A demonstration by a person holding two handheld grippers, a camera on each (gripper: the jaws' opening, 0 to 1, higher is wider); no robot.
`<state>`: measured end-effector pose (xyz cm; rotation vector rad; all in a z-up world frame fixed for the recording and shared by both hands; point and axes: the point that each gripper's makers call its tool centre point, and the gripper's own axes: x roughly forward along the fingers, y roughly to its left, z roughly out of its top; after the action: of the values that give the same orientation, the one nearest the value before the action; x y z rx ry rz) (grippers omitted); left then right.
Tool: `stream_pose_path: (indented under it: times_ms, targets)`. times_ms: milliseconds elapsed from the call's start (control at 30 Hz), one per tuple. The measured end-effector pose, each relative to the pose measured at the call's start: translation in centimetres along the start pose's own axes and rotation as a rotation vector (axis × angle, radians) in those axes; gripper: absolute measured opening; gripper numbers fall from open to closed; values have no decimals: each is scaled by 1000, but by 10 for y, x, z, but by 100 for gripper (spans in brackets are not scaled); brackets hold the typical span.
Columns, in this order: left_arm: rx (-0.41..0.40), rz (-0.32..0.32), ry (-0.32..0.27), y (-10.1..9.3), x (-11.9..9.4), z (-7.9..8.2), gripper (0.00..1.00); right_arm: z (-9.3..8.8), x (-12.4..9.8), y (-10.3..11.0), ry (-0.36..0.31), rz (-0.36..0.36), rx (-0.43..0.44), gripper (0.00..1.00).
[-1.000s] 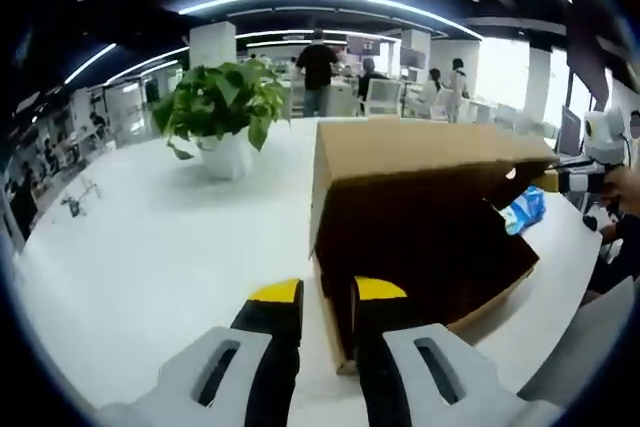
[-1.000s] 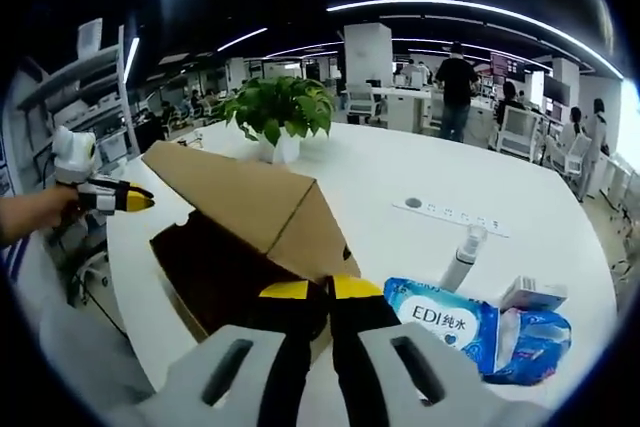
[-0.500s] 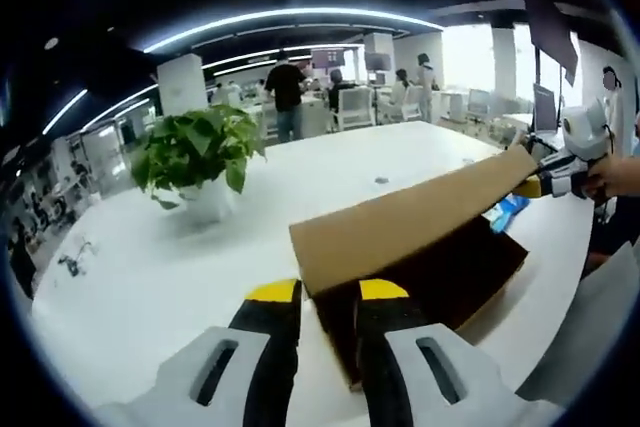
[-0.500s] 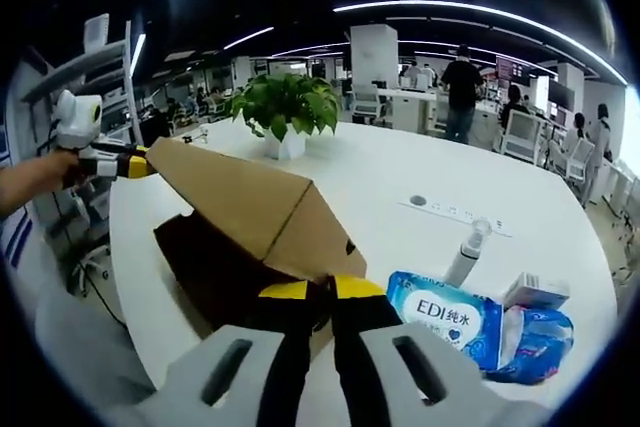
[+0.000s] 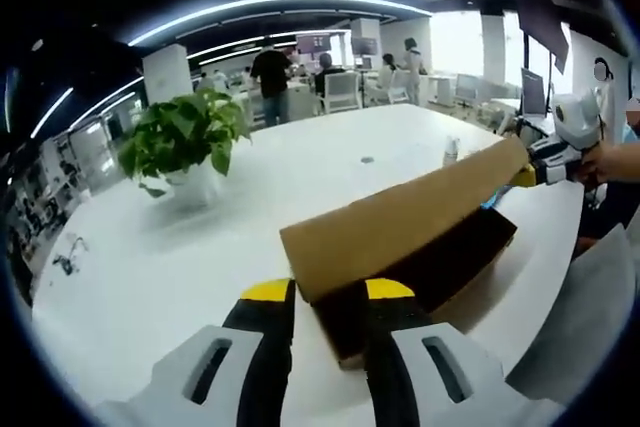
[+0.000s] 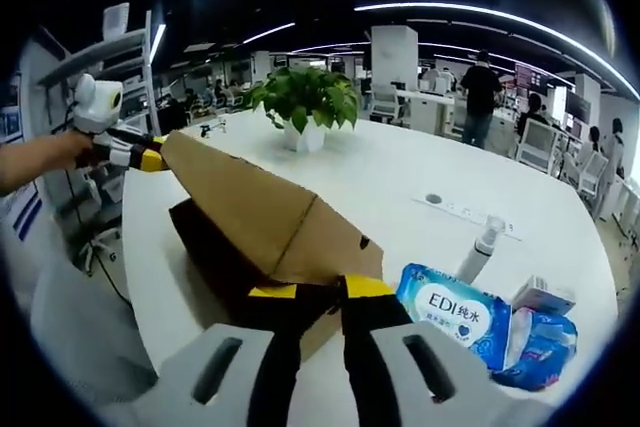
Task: Operate the shoe box by opening the lid, removing the specified soft item, and placing it in the target area until the item is outside and the box remains undamaged.
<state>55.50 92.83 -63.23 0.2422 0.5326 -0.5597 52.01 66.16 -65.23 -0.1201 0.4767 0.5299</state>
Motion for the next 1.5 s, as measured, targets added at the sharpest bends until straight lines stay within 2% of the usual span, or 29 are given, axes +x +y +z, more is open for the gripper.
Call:
stream_pose_path:
  times_ms: [167, 367, 700, 1200, 1500]
  targets:
    - [-5, -15, 34, -6, 0, -13, 25, -7, 0, 7, 11, 29, -16, 20]
    - [-16, -29, 54, -10, 1, -20, 28, -13, -1, 14, 20, 55, -52, 23]
    - [-24, -48, 103, -18, 4, -40, 31, -29, -1, 27, 46, 131, -58, 33]
    - [-47, -75, 168, -26, 12, -67, 34, -48, 6, 35, 100, 168, -83, 39]
    - [-27, -83, 211, -30, 18, -80, 36, -59, 9, 38, 124, 182, -78, 41]
